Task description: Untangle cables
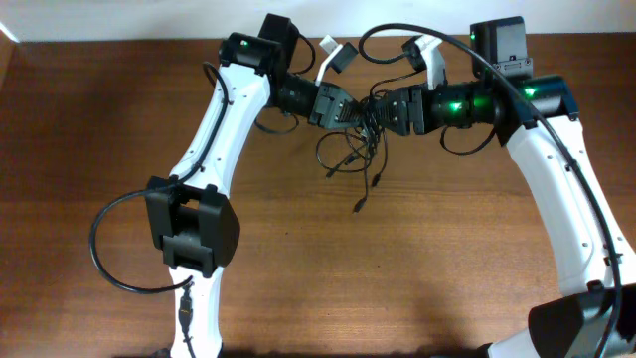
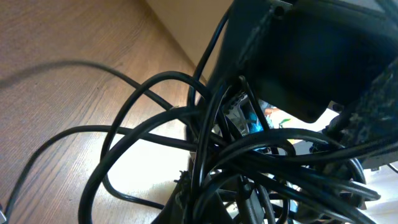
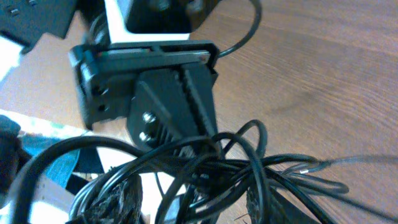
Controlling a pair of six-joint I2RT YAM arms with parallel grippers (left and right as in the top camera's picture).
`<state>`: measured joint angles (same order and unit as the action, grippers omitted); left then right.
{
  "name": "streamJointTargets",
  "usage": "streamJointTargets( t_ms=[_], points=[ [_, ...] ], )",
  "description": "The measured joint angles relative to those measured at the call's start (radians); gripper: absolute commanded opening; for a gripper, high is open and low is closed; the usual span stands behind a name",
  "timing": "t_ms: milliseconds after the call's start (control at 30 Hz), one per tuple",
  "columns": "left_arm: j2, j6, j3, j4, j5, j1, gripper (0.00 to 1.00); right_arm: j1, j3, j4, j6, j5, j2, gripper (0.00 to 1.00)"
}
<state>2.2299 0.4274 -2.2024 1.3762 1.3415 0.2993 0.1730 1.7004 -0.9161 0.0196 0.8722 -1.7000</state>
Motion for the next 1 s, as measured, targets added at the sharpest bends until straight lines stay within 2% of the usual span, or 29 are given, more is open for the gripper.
streamJointTargets(
  t_ms=[67, 100, 133, 167, 367, 500, 633, 733, 767, 800, 867, 900, 933, 967, 1000],
  points=[
    [0.000, 0.000, 0.000, 0.000, -0.008, 0.006, 0.00, 0.020, 0.000, 0.018, 0.068, -0.069, -0.015, 0.30],
    [0.000, 0.000, 0.000, -0.001, -0.011, 0.005, 0.00, 0.023, 0.000, 0.025, 0.102, -0.093, -0.025, 0.14],
    [0.001, -0.001, 0.000, -0.004, -0.021, 0.005, 0.00, 0.024, 0.000, 0.027, 0.120, -0.101, -0.028, 0.06],
    [0.002, -0.001, 0.001, -0.004, -0.038, 0.002, 0.00, 0.026, 0.002, 0.014, 0.148, -0.141, -0.028, 0.04],
    [0.005, 0.000, 0.010, 0.000, -0.058, -0.013, 0.00, 0.025, 0.024, -0.154, 0.195, -0.349, -0.028, 0.04],
    [0.005, 0.000, 0.010, -0.002, -0.022, -0.033, 0.00, -0.042, 0.024, -0.194, 0.177, -0.332, -0.033, 0.04],
    [0.005, 0.000, 0.009, 0.015, -0.066, -0.037, 0.00, -0.090, 0.024, -0.223, 0.164, -0.327, -0.035, 0.04],
    [0.005, -0.024, 0.009, 0.040, -0.205, -0.042, 0.00, -0.094, 0.019, -0.246, 0.192, -0.457, -0.039, 0.11],
    [0.005, -0.040, 0.009, 0.066, -0.320, -0.103, 0.00, -0.184, 0.012, -0.264, 0.213, -0.666, -0.041, 0.14],
    [0.005, -0.048, 0.009, 0.070, -0.380, -0.161, 0.00, -0.250, 0.010, -0.277, 0.244, -0.786, -0.048, 0.14],
    [0.005, -0.058, 0.008, 0.087, -0.501, -0.237, 0.00, -0.254, 0.008, -0.314, 0.306, -0.925, -0.051, 0.20],
    [0.005, -0.062, 0.008, 0.091, -0.530, -0.222, 0.00, -0.245, 0.008, -0.315, 0.319, -0.935, -0.051, 0.25],
    [0.005, -0.065, 0.007, 0.097, -0.538, -0.200, 0.00, -0.240, 0.008, -0.311, 0.308, -0.908, -0.051, 0.36],
    [0.005, -0.066, 0.007, 0.100, -0.538, -0.187, 0.04, -0.237, 0.008, -0.301, 0.270, -0.852, -0.051, 0.45],
    [0.005, -0.068, 0.007, 0.106, -0.538, -0.170, 0.18, -0.225, 0.008, -0.283, 0.201, -0.735, -0.051, 0.53]
  ],
)
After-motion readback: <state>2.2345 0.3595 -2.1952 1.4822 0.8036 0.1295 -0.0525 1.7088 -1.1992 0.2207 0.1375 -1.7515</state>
